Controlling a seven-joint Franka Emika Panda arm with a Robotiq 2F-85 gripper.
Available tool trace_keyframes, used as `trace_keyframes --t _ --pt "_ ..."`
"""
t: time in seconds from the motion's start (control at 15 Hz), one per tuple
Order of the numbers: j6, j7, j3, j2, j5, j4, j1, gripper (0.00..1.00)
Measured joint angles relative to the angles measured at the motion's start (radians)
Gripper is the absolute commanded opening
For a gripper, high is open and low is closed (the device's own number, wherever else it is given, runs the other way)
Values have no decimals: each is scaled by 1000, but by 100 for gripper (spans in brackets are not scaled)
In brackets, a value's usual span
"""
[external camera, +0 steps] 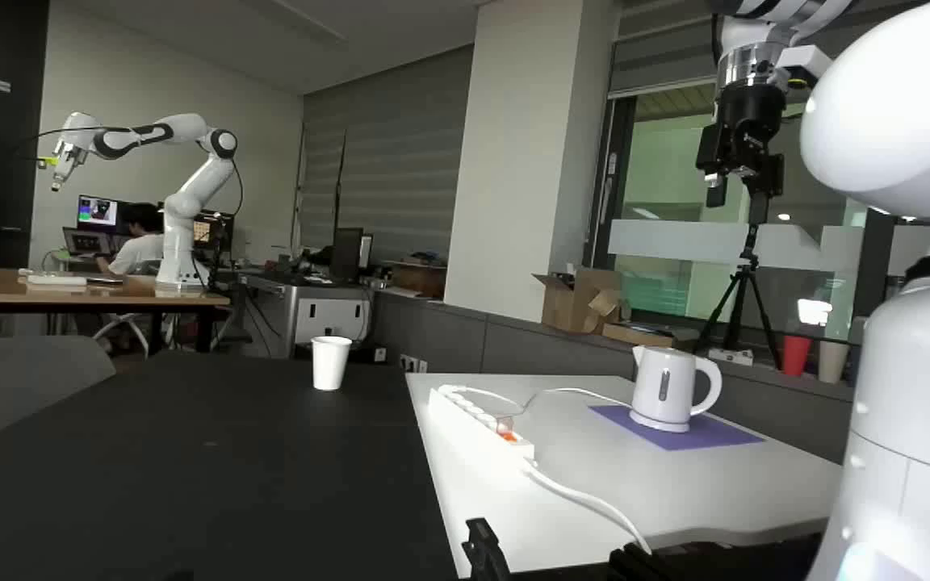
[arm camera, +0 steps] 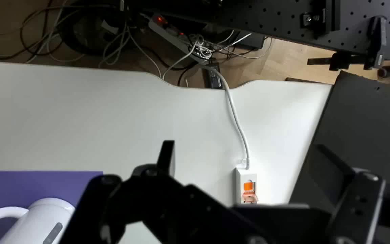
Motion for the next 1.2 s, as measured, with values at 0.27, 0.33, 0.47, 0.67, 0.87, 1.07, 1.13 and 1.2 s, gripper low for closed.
trace_keyframes --t 0.27,0.33,0.47,0.67,0.87,1.07,1.13,1.2 --pt "0 0 0 0 0 0 0 100" --pt "0 0 0 0 0 0 0 100" --pt "0 0 0 0 0 0 0 100" --pt "0 0 0 0 0 0 0 100" --pt "0 0 0 0 0 0 0 100" --pt "30 -1 -5 5 -1 0 -5 100" --pt "79 -1 -16 13 -2 1 -15 100" --pt "137 -1 -32 24 -3 2 -28 100"
